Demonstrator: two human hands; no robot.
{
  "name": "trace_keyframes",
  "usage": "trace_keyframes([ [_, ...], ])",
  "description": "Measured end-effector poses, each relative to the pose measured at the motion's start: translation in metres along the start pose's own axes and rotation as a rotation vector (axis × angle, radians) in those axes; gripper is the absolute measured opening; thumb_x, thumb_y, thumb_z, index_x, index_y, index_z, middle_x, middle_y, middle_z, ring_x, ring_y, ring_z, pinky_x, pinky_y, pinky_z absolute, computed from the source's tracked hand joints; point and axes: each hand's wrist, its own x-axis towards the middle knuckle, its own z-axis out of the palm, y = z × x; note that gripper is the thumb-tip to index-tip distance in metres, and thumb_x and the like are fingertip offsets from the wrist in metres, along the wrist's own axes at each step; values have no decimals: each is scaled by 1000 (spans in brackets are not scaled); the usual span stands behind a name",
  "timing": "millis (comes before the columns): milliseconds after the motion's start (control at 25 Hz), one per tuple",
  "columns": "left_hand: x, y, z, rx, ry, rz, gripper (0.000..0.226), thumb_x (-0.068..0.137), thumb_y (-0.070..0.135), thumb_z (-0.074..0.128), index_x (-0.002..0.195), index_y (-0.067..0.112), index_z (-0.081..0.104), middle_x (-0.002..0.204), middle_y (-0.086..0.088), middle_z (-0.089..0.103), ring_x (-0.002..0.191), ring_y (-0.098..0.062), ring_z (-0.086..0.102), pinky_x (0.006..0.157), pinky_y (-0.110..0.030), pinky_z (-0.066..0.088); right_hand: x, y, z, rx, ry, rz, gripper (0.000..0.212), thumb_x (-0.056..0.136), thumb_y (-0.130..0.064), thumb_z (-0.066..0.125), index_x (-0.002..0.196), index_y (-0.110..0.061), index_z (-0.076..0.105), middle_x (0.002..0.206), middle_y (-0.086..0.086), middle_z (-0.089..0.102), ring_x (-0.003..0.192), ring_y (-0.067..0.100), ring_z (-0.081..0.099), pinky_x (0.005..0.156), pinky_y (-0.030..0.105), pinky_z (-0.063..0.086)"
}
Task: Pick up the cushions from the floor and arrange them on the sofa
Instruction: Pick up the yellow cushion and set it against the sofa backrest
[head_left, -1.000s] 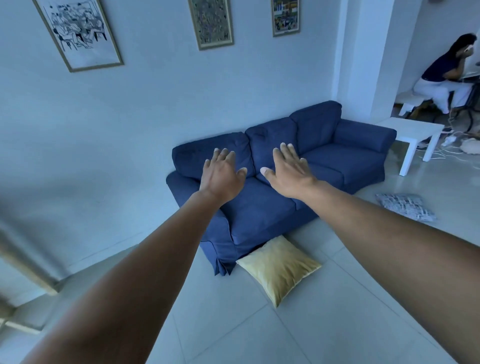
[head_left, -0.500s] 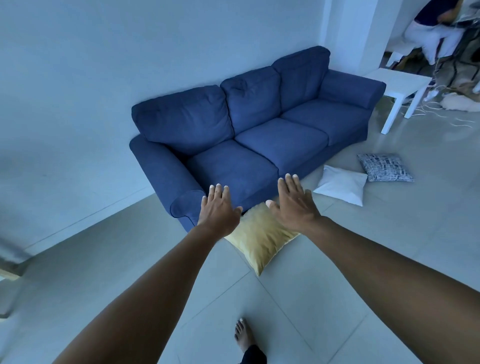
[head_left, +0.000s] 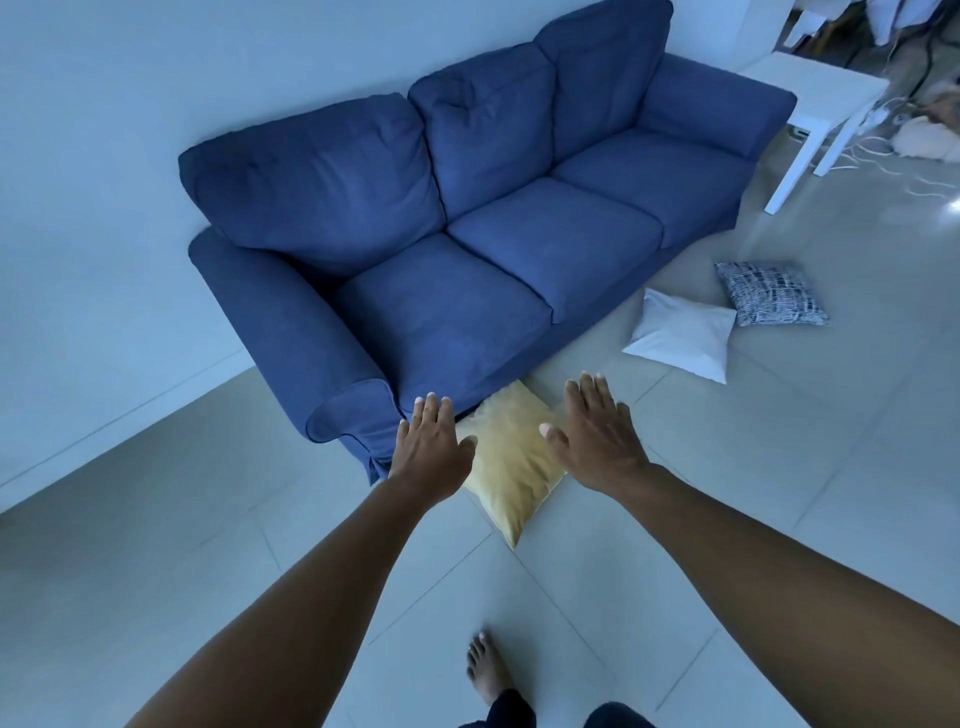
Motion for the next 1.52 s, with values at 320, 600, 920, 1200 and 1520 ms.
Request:
trace_keyframes([
  [320, 82, 5, 16, -23, -91, -45, 76, 110, 46, 40, 169, 9, 11, 179, -13, 3, 166, -29, -2, 134, -50, 10, 83, 17, 16, 44, -61, 2, 75, 105, -49, 36, 162, -5, 15, 172, 18, 8, 160, 34, 3, 124, 54, 20],
  [600, 158, 7, 48, -76, -137, -188, 76, 110, 46, 41, 168, 7, 14, 179, -13, 8, 166, -29, 4, 133, -47, 13, 185, 48, 50, 75, -189, -21, 75, 105, -50, 36, 162, -7, 14, 172, 17, 9, 160, 33, 3, 125, 53, 20],
  [920, 244, -19, 139, -234, -258, -376, 72, 110, 39, 45, 168, 4, 18, 177, -16, 15, 165, -28, 14, 129, -44, 20, 280, 84, 142, 39, -318, 13, 74, 104, -48, 43, 159, -3, 20, 170, 21, 15, 159, 36, 9, 122, 53, 25],
  [1200, 316, -80, 275, -384, -305, -581, 75, 107, 38, 54, 166, 3, 24, 174, -15, 28, 160, -31, 30, 127, -43, 27, 365, 101, 300, 88, -410, 32, 77, 102, -44, 50, 157, 2, 23, 168, 25, 19, 157, 39, 14, 122, 54, 26],
  [1520, 404, -150, 429, -606, -275, -842, 80, 102, 47, 57, 164, 5, 30, 169, -16, 38, 156, -33, 36, 123, -43, 33, 468, 148, 465, 138, -454, 135, 82, 103, -51, 47, 161, -2, 16, 171, 20, 12, 159, 34, 11, 126, 49, 18],
])
